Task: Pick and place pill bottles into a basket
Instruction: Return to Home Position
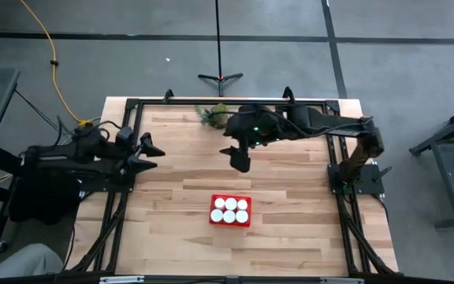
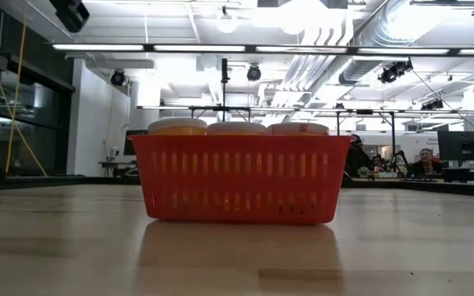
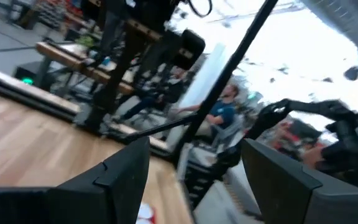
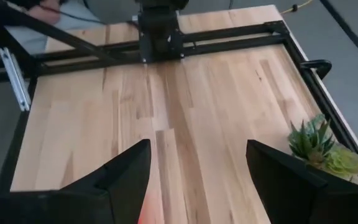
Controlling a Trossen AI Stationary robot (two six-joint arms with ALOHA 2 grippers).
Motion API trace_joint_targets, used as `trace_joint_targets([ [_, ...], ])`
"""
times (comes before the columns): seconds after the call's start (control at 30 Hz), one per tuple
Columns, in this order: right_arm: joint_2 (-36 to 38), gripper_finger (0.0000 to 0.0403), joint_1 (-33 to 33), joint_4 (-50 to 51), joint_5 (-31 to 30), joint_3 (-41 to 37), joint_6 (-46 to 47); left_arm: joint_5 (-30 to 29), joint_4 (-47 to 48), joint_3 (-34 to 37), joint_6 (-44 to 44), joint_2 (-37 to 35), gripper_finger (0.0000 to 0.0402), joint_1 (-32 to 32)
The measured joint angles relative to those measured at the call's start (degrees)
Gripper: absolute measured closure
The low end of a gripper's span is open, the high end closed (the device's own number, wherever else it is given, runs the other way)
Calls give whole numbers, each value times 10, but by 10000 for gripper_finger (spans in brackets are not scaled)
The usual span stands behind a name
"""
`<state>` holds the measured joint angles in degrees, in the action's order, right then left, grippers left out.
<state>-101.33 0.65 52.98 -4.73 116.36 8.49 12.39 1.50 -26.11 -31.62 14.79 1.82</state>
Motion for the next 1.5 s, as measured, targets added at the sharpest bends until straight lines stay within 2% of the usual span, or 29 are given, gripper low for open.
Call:
trace_joint_targets([
  [0.1, 54, 148, -4, -72, 18, -89, 17, -86, 4, 1, 30, 14, 115, -64],
  [0.2, 120, 148, -4, -145, 22, -187, 45, -133, -8, 0, 51, 37, 115, -112],
  [0.37, 208, 148, -3, -262, 18, -322, 86, -211, -12, 0, 79, 48, 115, -144],
  [0.5, 252, 148, -2, -312, 18, -375, 100, -216, -13, 0, 81, 49, 115, -142],
  [0.73, 283, 148, 13, -327, 20, -430, 110, -214, -13, 0, 91, 48, 115, -142],
  [0.9, 322, 148, 35, -357, -21, -484, 126, -219, -12, 0, 102, 48, 115, -142],
  [1.0, 352, 148, 44, -357, -53, -511, 144, -221, -12, 0, 73, 48, 115, -142],
  [1.2, 431, 148, 65, -383, -113, -588, 114, -224, 5, 0, 97, 48, 115, -142],
  [1.3, 487, 148, 70, -439, -109, -640, 91, -223, 20, 0, 130, 48, 115, -142],
  [1.5, 599, 148, 67, -544, -49, -755, 94, -206, 20, 0, 221, 47, 115, -142],
])
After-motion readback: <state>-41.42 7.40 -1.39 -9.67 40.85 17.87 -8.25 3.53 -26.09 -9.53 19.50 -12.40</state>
